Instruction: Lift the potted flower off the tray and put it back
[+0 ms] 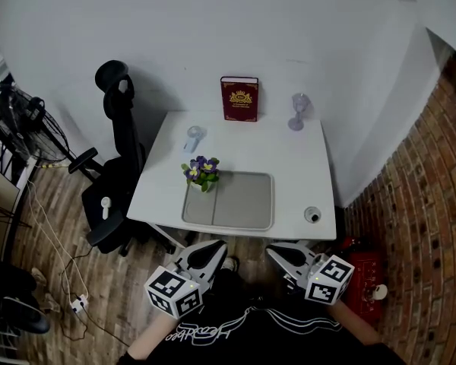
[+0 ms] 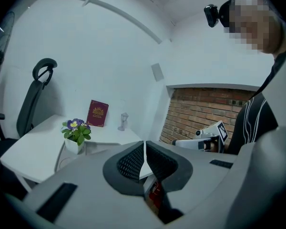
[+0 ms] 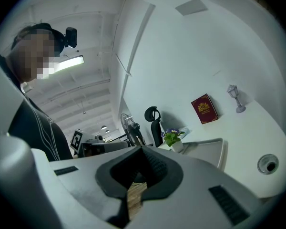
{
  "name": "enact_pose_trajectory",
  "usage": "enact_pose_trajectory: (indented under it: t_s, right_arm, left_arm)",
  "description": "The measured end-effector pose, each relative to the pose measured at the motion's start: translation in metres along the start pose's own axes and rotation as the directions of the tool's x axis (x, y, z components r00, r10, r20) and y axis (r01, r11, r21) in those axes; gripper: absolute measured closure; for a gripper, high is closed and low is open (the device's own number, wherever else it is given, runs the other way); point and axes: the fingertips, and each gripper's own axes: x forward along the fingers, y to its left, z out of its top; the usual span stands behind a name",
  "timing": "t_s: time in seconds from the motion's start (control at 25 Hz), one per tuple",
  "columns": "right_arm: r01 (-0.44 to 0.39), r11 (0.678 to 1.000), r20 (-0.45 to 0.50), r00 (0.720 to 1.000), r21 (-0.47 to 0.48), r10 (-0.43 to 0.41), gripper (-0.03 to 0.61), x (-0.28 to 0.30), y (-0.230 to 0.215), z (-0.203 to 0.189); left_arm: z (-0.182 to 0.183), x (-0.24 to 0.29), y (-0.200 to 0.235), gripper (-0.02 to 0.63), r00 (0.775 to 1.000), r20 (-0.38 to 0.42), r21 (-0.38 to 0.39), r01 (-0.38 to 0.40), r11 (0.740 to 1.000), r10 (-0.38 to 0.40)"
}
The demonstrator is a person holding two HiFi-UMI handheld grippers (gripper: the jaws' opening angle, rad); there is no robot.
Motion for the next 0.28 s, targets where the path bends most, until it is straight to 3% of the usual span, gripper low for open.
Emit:
enact_pose_trajectory:
  t_s: [0.28]
  right_arm:
    - [0.000, 1.000, -0.009, 1.000, 0.008, 0.000, 0.578, 0.0012, -0.0018, -0.0040]
  left_arm:
    - [-0.0032, 0.0007, 0.0016, 0.572, 1.000, -0.012, 0.001, -0.005, 1.000, 0.005]
